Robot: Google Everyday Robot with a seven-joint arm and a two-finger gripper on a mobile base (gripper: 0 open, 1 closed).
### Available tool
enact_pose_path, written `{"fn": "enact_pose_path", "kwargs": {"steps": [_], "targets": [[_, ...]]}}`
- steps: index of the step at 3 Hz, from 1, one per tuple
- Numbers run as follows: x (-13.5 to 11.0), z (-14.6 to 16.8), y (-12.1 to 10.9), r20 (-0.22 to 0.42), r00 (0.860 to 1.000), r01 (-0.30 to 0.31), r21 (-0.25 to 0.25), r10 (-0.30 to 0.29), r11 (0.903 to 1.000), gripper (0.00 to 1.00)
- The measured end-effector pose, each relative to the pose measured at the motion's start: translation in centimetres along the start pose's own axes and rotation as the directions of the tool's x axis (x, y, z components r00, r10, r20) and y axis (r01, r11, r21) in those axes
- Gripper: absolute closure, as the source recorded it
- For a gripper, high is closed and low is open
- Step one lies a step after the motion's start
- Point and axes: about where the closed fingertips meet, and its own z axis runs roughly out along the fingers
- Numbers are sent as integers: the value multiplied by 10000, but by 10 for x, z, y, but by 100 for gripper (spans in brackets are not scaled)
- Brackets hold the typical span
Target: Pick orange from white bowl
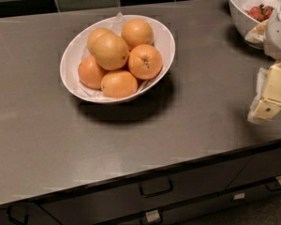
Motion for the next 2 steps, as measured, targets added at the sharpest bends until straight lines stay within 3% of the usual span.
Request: {"fn": "enact_pose_path", "kwargs": {"steps": [1,2], "targets": [[0,0,0,1,10000,2,1,-2,10000,0],[-28,4,-21,239,9981,559,165,-563,9983,0]]}}
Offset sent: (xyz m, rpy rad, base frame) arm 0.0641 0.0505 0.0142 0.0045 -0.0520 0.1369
